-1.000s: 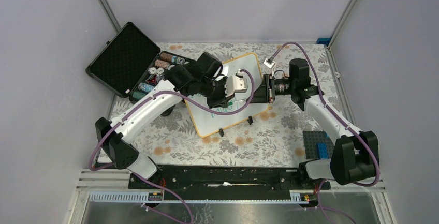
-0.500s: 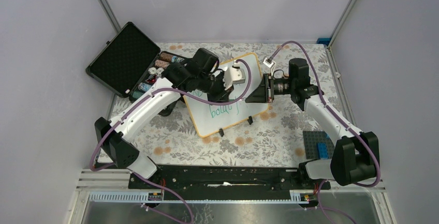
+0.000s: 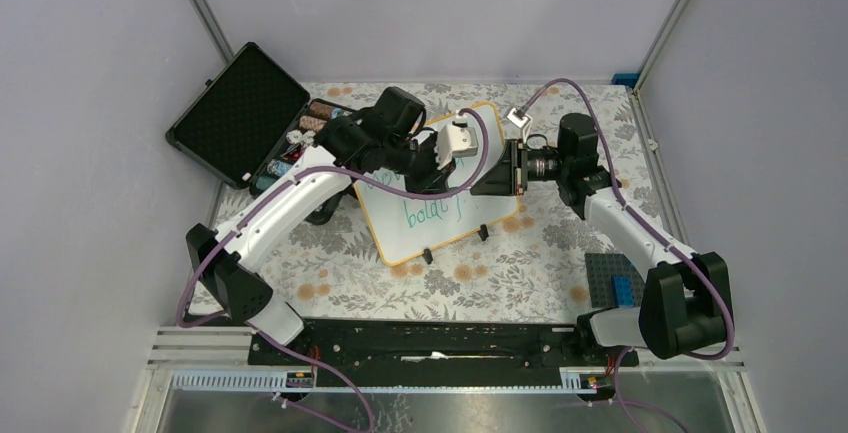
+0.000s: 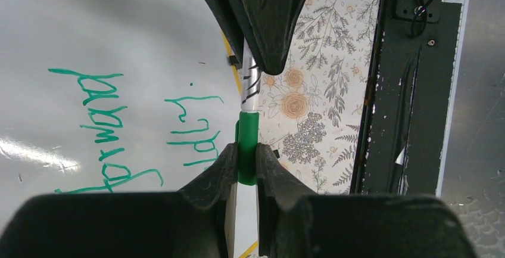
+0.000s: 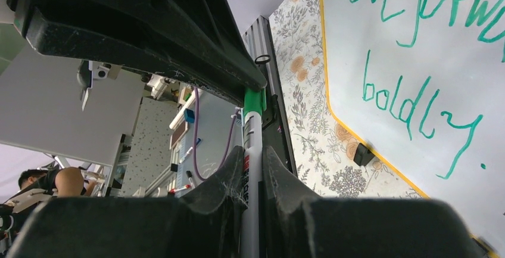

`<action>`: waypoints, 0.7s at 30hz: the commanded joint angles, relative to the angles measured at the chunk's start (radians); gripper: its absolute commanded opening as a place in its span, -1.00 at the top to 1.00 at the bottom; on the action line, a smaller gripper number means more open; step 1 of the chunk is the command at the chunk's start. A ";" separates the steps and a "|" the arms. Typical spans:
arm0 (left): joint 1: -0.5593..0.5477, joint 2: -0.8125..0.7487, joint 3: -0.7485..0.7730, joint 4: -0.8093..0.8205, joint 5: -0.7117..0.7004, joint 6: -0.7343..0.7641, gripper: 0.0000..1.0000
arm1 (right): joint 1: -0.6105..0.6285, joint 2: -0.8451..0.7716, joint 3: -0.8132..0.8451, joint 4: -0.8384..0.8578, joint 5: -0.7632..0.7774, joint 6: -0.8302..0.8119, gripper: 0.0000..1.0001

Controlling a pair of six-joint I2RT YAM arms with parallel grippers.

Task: Write a sentence on the whiteboard
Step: Close the whiteboard marker at the center of the board.

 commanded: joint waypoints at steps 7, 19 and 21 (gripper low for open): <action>-0.063 0.027 0.099 0.121 0.063 -0.002 1.00 | 0.101 0.030 0.016 -0.010 0.028 -0.035 1.00; -0.018 -0.021 0.107 0.078 0.092 -0.025 0.10 | 0.101 0.059 0.034 0.118 -0.012 0.104 1.00; -0.007 -0.029 0.122 0.057 0.119 -0.015 -0.01 | 0.097 0.064 0.040 0.131 -0.010 0.120 1.00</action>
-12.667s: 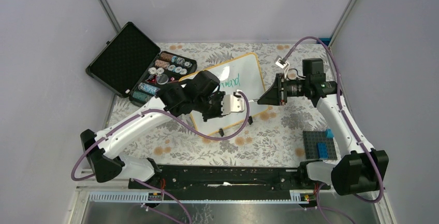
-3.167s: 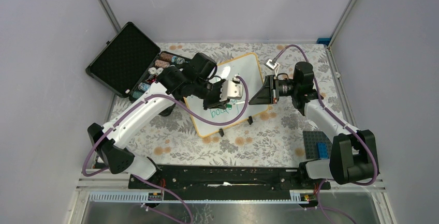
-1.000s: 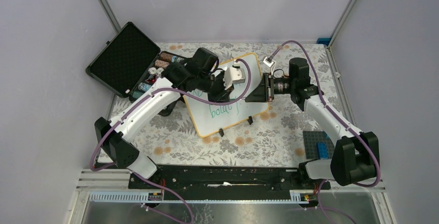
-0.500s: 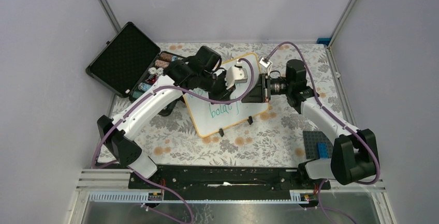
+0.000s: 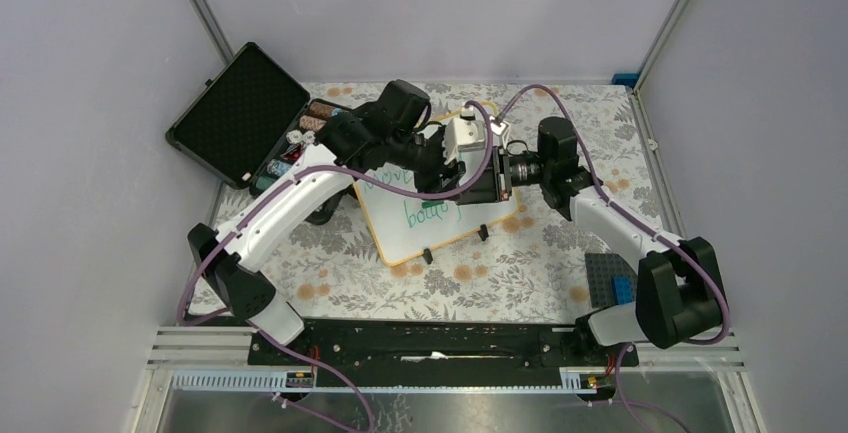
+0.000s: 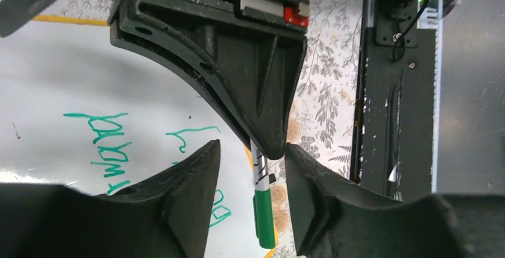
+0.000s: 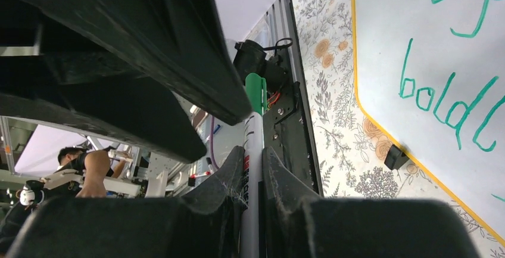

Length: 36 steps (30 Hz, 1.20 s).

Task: Write a sentence on the whiteboard
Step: Close the whiteboard marker at the center of the board.

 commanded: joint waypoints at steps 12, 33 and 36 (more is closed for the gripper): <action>0.308 -0.130 -0.006 0.224 0.408 -0.330 -0.32 | -0.129 0.152 -0.004 1.022 0.034 0.883 1.00; 0.418 -0.204 -0.147 0.264 0.459 -0.223 -0.32 | -0.130 0.106 -0.058 1.056 0.052 0.897 1.00; 0.361 -0.185 -0.097 0.186 0.394 -0.111 -0.32 | -0.124 0.099 -0.063 1.030 0.050 0.875 1.00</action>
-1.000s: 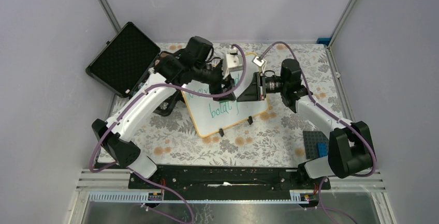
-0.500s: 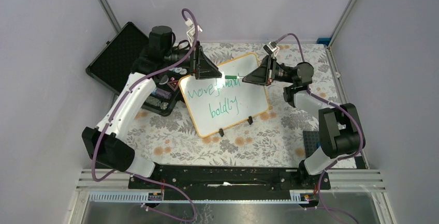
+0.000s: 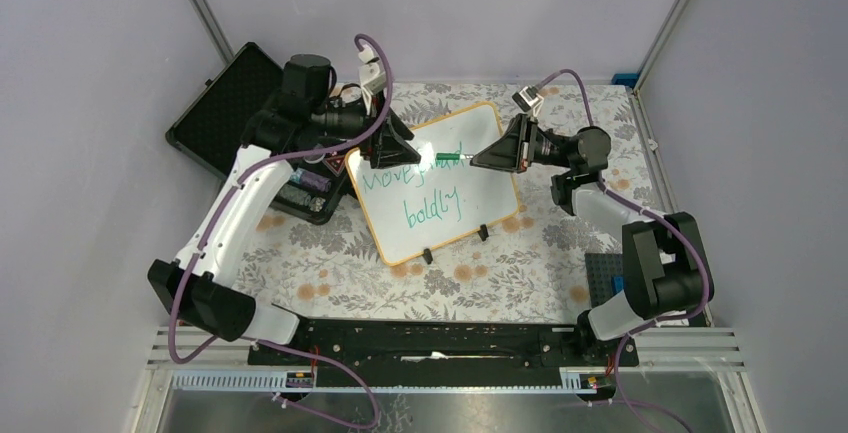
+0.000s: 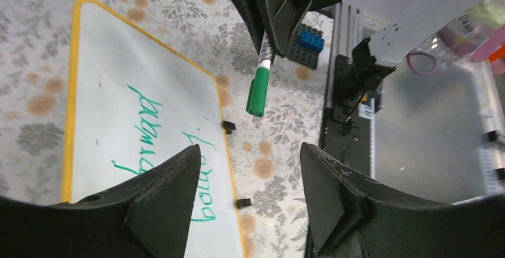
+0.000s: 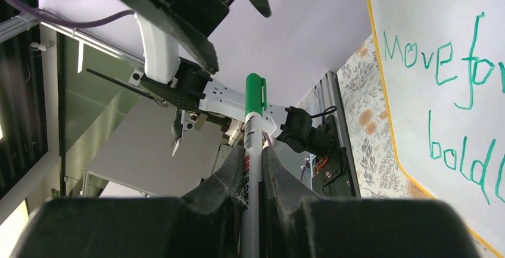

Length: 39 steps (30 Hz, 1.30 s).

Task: Write a sentence on the whiteboard
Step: Close the whiteboard marker at the center of the board.

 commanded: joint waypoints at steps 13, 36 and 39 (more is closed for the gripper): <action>-0.212 0.005 0.086 -0.150 -0.312 0.377 -0.24 | 0.055 -0.154 -0.005 -0.337 -0.003 -0.331 1.00; -0.284 0.013 0.053 -0.174 -0.367 0.410 0.31 | 0.073 -0.173 -0.001 -0.387 -0.007 -0.377 1.00; -0.291 0.016 0.049 -0.173 -0.384 0.410 0.28 | 0.077 -0.173 0.000 -0.387 -0.010 -0.378 1.00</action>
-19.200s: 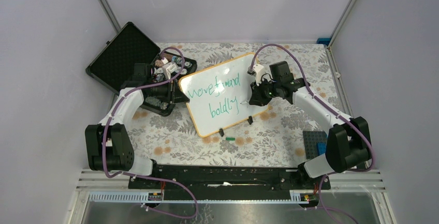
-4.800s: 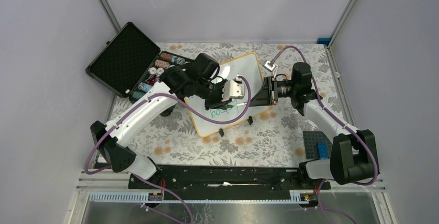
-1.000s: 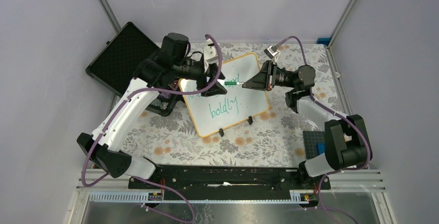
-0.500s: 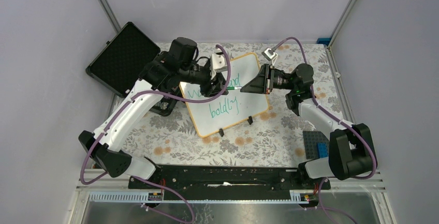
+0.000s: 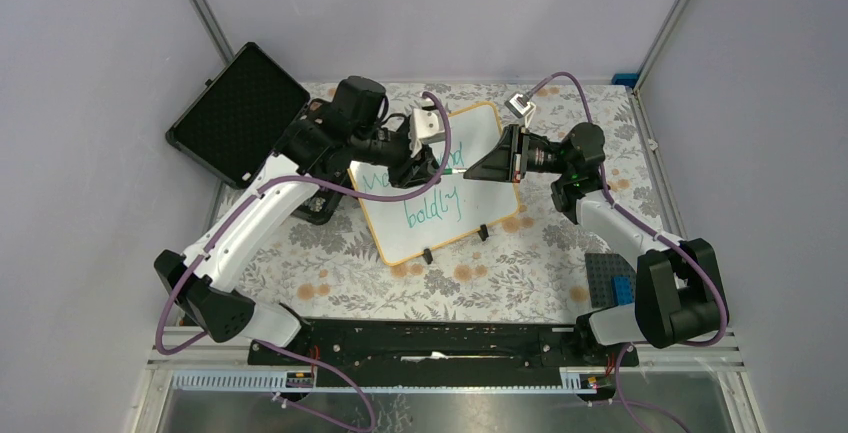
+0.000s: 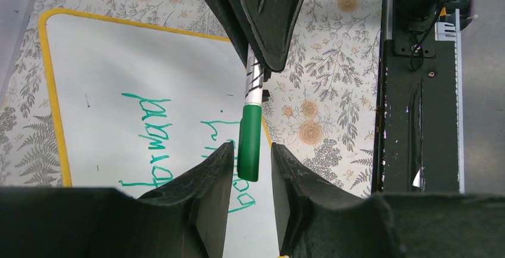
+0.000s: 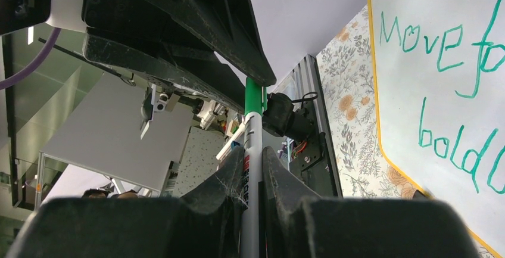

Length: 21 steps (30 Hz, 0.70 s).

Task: Write a sentence on the whiteboard
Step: Close the whiteboard marker at the center of the board.

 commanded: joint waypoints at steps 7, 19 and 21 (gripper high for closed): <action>-0.023 0.008 -0.007 0.018 -0.032 0.012 0.45 | 0.023 -0.030 0.010 0.008 -0.013 -0.034 1.00; -0.072 0.043 0.038 0.018 -0.008 -0.025 1.00 | 0.064 -0.026 0.038 -0.126 -0.013 -0.135 1.00; -0.081 0.051 0.048 0.025 -0.006 -0.033 1.00 | 0.071 -0.027 0.038 -0.140 -0.010 -0.146 1.00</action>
